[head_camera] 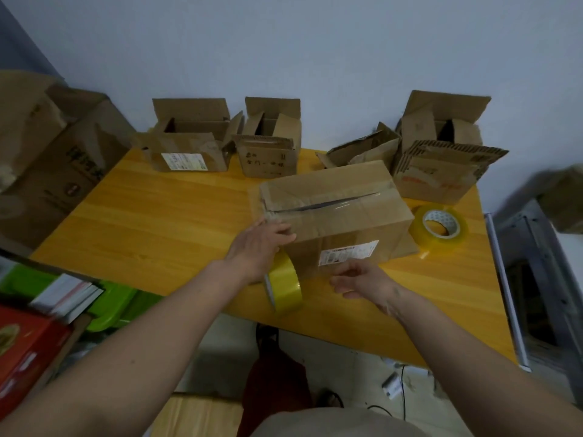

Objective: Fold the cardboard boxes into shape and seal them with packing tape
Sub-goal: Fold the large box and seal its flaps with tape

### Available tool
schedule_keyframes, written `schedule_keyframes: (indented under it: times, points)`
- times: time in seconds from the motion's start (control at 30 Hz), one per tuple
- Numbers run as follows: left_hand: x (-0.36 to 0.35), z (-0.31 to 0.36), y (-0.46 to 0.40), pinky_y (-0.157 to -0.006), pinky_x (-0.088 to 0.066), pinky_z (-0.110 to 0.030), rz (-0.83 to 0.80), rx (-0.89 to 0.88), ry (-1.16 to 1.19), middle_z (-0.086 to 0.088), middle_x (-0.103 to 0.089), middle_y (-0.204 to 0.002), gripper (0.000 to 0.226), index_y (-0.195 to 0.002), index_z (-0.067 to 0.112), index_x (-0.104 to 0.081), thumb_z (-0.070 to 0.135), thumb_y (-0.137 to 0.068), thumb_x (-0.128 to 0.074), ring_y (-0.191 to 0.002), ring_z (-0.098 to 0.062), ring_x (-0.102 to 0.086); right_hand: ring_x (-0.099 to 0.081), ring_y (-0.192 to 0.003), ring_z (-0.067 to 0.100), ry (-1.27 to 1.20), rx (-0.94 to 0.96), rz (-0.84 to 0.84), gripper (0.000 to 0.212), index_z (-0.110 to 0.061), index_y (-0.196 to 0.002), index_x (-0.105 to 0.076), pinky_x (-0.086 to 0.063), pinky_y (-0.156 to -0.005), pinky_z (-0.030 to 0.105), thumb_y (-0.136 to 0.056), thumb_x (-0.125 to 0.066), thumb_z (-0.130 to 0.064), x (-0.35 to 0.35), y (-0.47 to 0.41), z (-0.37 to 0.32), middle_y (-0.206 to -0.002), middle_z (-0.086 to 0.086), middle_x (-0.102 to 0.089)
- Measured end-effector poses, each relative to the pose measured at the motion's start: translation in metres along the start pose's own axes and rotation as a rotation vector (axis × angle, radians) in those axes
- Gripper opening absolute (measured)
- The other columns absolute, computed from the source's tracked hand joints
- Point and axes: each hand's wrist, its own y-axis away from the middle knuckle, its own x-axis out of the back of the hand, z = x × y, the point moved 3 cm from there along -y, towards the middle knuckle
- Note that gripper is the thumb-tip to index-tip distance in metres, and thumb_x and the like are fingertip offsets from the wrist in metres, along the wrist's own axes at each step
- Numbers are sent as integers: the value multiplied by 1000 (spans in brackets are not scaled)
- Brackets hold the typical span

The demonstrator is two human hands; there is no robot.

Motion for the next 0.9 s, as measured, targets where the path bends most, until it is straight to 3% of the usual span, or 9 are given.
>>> schedule_keyframes:
  times: [0.13, 0.23, 0.33, 0.43, 0.53, 0.63, 0.73, 0.8, 0.9]
  points:
    - [1, -3, -21, -114, -19, -30, -25, 71, -1, 13, -30, -154, 61, -140, 37, -44, -7, -97, -40, -145, -25, -17, -56, -80, 21, -4, -76, 319, 17, -7, -100, -55, -48, -73, 37, -87, -66, -7, 25, -7, 23, -96, 13, -58]
    - [-1, -3, -30, -109, -24, -26, 8, 77, 39, 6, -30, -155, 57, -140, 28, -46, -8, -97, -41, -143, -23, -25, -57, -91, 29, -25, -123, 494, 43, -7, -126, -48, -48, -80, 41, -87, -66, -9, 42, -10, 37, -111, 16, -54]
    - [-7, -3, -34, -109, -16, -24, 16, 132, 139, 0, -30, -155, 48, -139, 20, -48, -4, -99, -40, -144, -23, -22, -39, -132, 33, -11, -13, 517, 79, -25, -149, -23, -39, -106, 47, -86, -67, -9, 51, -11, 32, -147, 12, -34]
    - [-11, -3, -35, -112, -17, -29, 11, 171, 133, 1, -29, -155, 45, -140, 21, -47, 1, -101, -36, -145, -25, -18, -23, -142, 23, -62, 121, 394, 94, -30, -153, -4, -32, -112, 45, -87, -64, 1, 50, -22, 12, -157, 0, -20]
    - [-7, -4, -39, -115, -19, -36, 13, 202, 112, 1, -29, -155, 47, -141, 23, -46, 1, -101, -37, -145, -26, -17, -31, -139, 21, -123, 138, 290, 84, -24, -153, -12, -44, -95, 32, -88, -56, 7, 50, -38, -3, -155, -2, -28]
    - [-2, -4, -50, -115, -22, -38, 16, 217, 56, 2, -28, -156, 56, -142, 26, -44, -8, -97, -39, -146, -27, -16, -45, -127, 25, 36, 82, 458, 64, -20, -146, -34, -44, -82, 27, -90, -51, 7, 62, -46, 8, -146, 5, -43]
    - [1, 1, -58, -116, -17, -35, 75, 250, -21, 1, -34, -153, 61, -140, 24, -47, -13, -92, -42, -143, -30, -21, -52, -96, 33, 221, -154, 564, 50, -16, -138, -46, -41, -64, 29, -91, -52, -1, 77, -45, 56, -139, 15, -50]
    - [2, 5, -61, -115, -15, -31, 158, 258, -76, -3, -47, -142, 52, -132, 20, -56, -10, -90, -50, -135, -29, -32, -51, -92, 34, 357, -313, 539, 48, -15, -136, -48, -43, -72, 34, -90, -58, -9, 81, -42, 87, -132, 18, -54]
    - [4, 4, -61, -102, -31, -32, 206, 317, -76, -5, -53, -126, 39, -127, 25, -59, 5, -94, -55, -123, -26, -38, -45, -122, 37, 526, -383, 534, 47, -15, -137, -48, -36, -104, 40, -92, -62, -21, 80, -41, 110, -140, 16, -45]
